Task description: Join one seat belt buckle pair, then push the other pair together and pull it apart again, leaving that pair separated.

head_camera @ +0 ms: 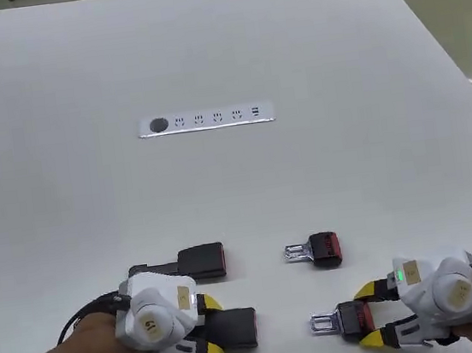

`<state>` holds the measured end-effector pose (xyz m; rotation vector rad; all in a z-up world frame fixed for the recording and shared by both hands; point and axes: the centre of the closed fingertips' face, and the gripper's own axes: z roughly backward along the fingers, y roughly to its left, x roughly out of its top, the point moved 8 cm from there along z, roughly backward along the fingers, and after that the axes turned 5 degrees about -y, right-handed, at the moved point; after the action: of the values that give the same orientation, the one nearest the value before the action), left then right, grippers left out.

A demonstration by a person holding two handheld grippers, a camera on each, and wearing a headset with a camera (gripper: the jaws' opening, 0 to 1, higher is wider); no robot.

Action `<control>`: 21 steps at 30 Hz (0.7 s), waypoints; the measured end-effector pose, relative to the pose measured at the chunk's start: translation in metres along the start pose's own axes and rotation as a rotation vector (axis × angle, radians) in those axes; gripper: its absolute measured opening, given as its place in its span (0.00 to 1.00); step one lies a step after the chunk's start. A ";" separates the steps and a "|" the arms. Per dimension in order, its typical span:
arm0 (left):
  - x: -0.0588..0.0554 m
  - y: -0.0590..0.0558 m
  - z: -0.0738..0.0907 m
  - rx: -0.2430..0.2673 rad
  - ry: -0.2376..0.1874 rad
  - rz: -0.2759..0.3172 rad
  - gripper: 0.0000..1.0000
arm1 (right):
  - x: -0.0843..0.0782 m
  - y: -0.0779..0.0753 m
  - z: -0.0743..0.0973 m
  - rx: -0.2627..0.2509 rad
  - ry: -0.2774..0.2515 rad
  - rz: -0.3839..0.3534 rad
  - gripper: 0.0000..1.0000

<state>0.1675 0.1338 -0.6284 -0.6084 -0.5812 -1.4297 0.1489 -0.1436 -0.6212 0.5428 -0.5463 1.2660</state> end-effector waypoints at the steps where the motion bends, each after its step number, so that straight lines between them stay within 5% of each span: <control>1: -0.001 0.000 0.000 0.000 0.003 0.000 0.33 | 0.000 0.000 0.000 0.000 -0.002 -0.003 0.32; 21: 0.003 -0.001 -0.001 -0.001 0.045 0.008 0.33 | 0.014 0.003 -0.016 -0.016 0.025 -0.009 0.32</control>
<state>0.1668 0.1308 -0.6268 -0.5771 -0.5425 -1.4327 0.1499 -0.1223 -0.6236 0.5154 -0.5322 1.2578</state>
